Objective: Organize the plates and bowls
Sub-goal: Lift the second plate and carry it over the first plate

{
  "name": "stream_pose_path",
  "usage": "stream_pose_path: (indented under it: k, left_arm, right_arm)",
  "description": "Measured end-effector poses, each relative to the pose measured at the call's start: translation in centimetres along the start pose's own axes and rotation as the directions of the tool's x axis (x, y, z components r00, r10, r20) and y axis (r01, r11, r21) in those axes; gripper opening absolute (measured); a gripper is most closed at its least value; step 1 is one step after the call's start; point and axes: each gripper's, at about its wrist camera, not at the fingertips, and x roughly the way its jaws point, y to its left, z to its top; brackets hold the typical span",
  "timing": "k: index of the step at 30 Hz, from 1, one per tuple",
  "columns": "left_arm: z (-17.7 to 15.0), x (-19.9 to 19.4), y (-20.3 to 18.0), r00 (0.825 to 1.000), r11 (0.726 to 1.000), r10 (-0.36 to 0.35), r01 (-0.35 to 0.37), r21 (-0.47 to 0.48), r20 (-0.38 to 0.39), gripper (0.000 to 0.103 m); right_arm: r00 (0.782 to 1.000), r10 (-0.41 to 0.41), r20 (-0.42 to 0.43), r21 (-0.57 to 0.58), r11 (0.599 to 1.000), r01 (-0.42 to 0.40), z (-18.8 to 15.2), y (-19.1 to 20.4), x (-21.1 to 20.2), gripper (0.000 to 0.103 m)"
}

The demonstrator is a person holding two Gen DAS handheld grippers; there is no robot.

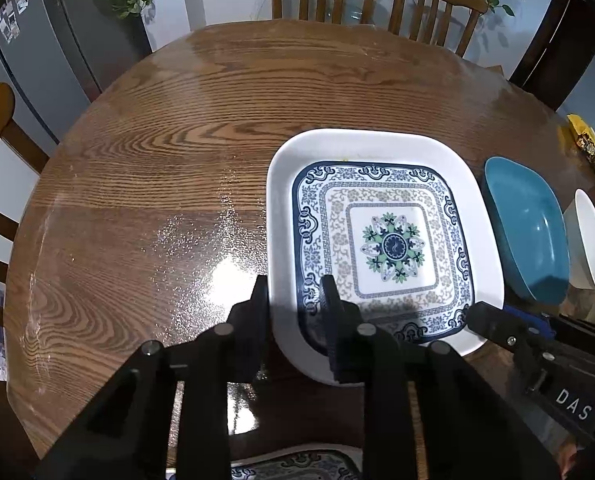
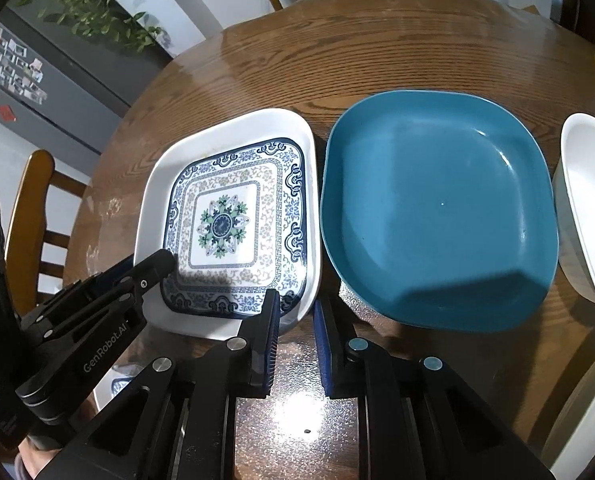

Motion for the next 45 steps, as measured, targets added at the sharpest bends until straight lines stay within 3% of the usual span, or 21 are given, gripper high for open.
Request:
stream_pose_path:
  k: [10, 21, 36, 45]
  left_arm:
    - [0.0, -0.5, 0.3, 1.0, 1.0, 0.008, -0.008, -0.021, 0.006, 0.022]
    - [-1.2, -5.5, 0.6, 0.994, 0.999, 0.046, -0.043, -0.028, 0.104, 0.022]
    - [-8.0, -11.9, 0.4, 0.98, 0.991, 0.109, -0.095, -0.09, 0.165, 0.022]
    - [-12.4, -12.7, 1.2, 0.98, 0.979, 0.146, -0.123, -0.164, 0.137, 0.022]
  right_arm:
    - [1.0, 0.025, 0.0, -0.006, 1.0, -0.025, -0.3, 0.4, -0.2, 0.019]
    - [0.997, 0.071, 0.042, -0.07, 0.995, -0.068, -1.1, 1.7, -3.2, 0.019]
    - [0.991, 0.107, 0.077, -0.221, 0.971, -0.088, -6.6, 4.9, -8.1, 0.019]
    - [0.992, 0.125, 0.011, -0.282, 0.952, -0.117, -11.0, 5.9, -7.7, 0.019]
